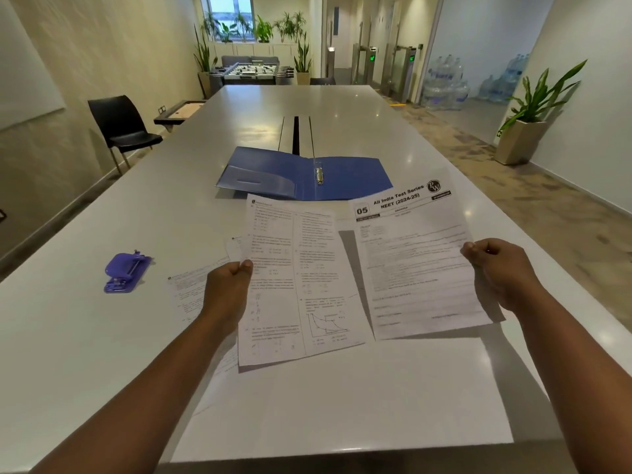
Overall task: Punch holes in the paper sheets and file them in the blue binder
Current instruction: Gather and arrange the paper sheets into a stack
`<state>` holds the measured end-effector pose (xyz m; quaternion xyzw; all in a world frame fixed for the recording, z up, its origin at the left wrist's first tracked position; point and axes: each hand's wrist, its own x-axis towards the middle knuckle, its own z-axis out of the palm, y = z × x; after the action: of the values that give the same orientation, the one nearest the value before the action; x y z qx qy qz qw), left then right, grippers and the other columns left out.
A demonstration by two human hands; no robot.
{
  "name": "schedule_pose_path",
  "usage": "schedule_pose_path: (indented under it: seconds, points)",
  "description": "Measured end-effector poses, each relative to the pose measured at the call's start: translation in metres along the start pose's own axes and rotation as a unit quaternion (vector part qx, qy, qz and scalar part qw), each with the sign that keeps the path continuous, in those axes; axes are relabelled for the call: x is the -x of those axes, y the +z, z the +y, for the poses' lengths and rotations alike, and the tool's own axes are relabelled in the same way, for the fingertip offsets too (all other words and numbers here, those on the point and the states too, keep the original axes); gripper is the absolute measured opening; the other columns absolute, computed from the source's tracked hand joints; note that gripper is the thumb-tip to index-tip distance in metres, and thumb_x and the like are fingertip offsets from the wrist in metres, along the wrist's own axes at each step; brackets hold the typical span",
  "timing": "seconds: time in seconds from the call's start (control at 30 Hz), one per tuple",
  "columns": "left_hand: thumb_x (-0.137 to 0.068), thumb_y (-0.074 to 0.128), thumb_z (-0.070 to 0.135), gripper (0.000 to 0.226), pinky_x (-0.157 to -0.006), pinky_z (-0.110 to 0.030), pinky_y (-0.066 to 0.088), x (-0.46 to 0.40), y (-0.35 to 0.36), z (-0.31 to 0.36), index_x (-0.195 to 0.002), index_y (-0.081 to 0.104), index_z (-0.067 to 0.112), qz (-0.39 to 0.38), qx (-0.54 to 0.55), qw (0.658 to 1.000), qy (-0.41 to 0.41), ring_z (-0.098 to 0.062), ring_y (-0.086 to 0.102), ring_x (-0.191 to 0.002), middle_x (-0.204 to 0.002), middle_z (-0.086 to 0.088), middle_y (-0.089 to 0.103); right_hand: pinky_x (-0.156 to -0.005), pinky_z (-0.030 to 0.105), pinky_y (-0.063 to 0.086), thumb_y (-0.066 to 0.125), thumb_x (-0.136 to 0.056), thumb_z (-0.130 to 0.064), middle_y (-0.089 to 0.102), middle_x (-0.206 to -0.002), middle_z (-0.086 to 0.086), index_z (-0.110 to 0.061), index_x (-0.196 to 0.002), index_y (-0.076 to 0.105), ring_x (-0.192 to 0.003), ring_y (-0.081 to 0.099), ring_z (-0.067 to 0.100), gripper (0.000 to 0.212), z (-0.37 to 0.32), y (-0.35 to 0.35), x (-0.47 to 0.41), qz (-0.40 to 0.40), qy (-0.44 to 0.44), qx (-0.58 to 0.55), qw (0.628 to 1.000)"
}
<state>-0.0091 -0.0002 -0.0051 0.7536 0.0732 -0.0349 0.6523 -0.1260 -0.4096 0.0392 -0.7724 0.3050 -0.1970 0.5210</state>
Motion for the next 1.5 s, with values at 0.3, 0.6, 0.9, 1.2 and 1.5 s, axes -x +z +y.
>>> schedule_pose_path:
  seconds: [0.3, 0.6, 0.9, 1.2, 1.5]
  points:
    - [-0.104, 0.057, 0.024, 0.025, -0.079, -0.038, 0.062, -0.005, -0.009, 0.003, -0.123, 0.071, 0.014, -0.032, 0.095, 0.994, -0.045, -0.024, 0.076, -0.096, -0.108, -0.004, 0.078, -0.082, 0.031, 0.059, 0.068, -0.095, -0.008, 0.072, -0.086, 0.011, -0.005, -0.086, 0.068, -0.084, 0.068, 0.021, 0.01, -0.014, 0.024, 0.006, -0.077, 0.057, -0.146, 0.985]
    - [-0.106, 0.052, 0.027, 0.027, -0.087, -0.047, 0.06, 0.017, 0.013, 0.029, -0.122, 0.068, 0.013, -0.13, 0.163, 0.978, -0.035, -0.028, 0.075, -0.101, -0.112, -0.007, 0.077, -0.061, 0.022, 0.059, 0.064, -0.098, -0.007, 0.072, -0.075, 0.009, -0.005, -0.083, 0.054, -0.071, 0.072, 0.018, 0.019, -0.031, 0.081, 0.041, -0.174, 0.076, -0.237, 0.953]
    - [-0.107, 0.048, 0.03, 0.028, -0.091, -0.049, 0.059, 0.03, 0.023, 0.038, -0.119, 0.066, 0.011, -0.141, 0.147, 0.979, 0.001, -0.03, 0.074, -0.104, -0.111, -0.007, 0.077, -0.089, 0.054, 0.06, 0.062, -0.1, -0.009, 0.075, -0.114, 0.015, -0.012, -0.125, 0.053, -0.1, 0.075, 0.035, 0.027, -0.039, 0.11, 0.06, -0.211, 0.058, -0.229, 0.948]
    - [-0.101, 0.061, 0.027, 0.025, -0.082, -0.038, 0.063, 0.033, 0.024, 0.047, -0.125, 0.06, 0.021, -0.088, 0.063, 0.984, 0.139, -0.016, 0.074, -0.101, -0.115, 0.006, 0.075, -0.098, 0.056, 0.056, 0.063, -0.097, -0.003, 0.077, -0.115, 0.009, -0.014, -0.119, 0.069, -0.107, 0.073, 0.033, 0.025, -0.05, 0.112, 0.061, -0.21, -0.035, -0.217, 0.953]
    - [-0.101, 0.061, 0.02, 0.017, -0.082, -0.035, 0.063, 0.029, 0.02, 0.063, -0.118, 0.06, 0.02, -0.06, 0.059, 0.976, 0.199, -0.018, 0.073, -0.101, -0.115, 0.004, 0.074, -0.099, 0.049, 0.056, 0.068, -0.092, 0.0, 0.076, -0.118, 0.009, -0.009, -0.123, 0.064, -0.11, 0.072, 0.029, 0.032, -0.07, 0.105, 0.064, -0.23, -0.099, -0.244, 0.937]
